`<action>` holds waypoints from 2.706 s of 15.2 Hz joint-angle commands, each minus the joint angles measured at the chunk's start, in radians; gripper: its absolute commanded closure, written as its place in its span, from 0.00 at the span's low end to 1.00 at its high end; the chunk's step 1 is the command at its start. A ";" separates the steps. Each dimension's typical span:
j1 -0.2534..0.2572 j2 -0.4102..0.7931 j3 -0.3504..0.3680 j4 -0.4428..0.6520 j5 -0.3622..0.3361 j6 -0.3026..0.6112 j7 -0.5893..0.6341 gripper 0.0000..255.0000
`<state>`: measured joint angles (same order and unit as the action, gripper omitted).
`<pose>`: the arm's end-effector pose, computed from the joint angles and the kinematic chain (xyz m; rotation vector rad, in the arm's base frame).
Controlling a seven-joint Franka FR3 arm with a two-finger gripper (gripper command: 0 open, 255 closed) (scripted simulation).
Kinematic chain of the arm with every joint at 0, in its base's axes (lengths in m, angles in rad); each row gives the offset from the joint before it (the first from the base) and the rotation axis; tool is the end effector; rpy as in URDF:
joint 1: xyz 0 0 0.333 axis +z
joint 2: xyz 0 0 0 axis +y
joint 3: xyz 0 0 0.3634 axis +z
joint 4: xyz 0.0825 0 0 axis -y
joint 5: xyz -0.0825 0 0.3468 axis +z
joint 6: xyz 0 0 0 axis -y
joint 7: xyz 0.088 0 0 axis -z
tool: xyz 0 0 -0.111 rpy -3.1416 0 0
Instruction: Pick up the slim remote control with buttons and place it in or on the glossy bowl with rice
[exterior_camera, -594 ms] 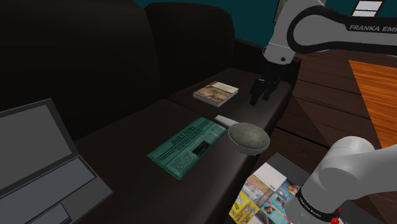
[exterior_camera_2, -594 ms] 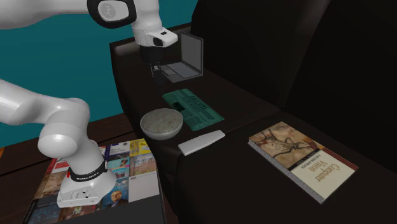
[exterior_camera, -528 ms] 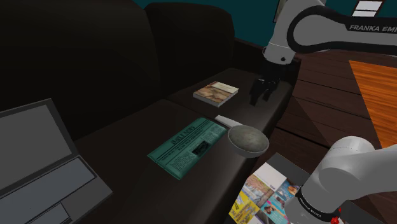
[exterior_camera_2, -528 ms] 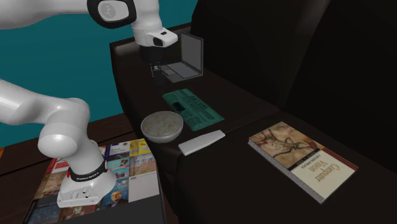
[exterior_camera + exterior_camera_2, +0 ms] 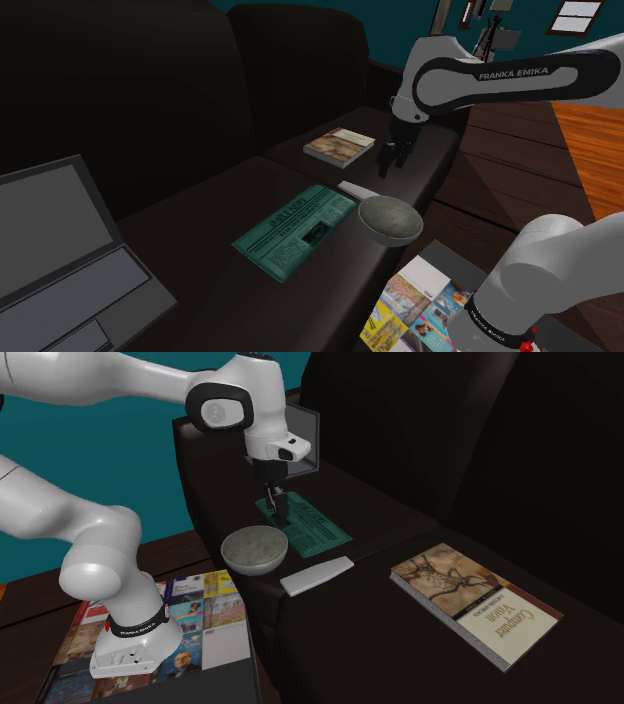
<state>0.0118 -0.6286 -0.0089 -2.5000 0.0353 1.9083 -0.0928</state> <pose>0.3008 0.0029 0.5439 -3.1011 -0.1338 -0.0598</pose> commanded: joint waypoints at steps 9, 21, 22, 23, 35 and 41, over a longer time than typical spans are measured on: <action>-0.013 0.355 -0.045 0.035 -0.074 0.302 -0.144 0.00; -0.020 0.545 -0.058 0.035 -0.094 0.488 -0.181 0.00; -0.020 0.546 -0.058 0.035 -0.094 0.488 -0.181 0.00; -0.020 0.546 -0.058 0.035 -0.094 0.488 -0.181 0.00; -0.020 0.546 -0.058 0.035 -0.094 0.488 -0.181 1.00; -0.020 0.517 -0.057 0.050 -0.094 0.444 -0.182 1.00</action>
<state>-0.0080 -0.1059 -0.0659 -2.4574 -0.0589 2.3660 -0.2740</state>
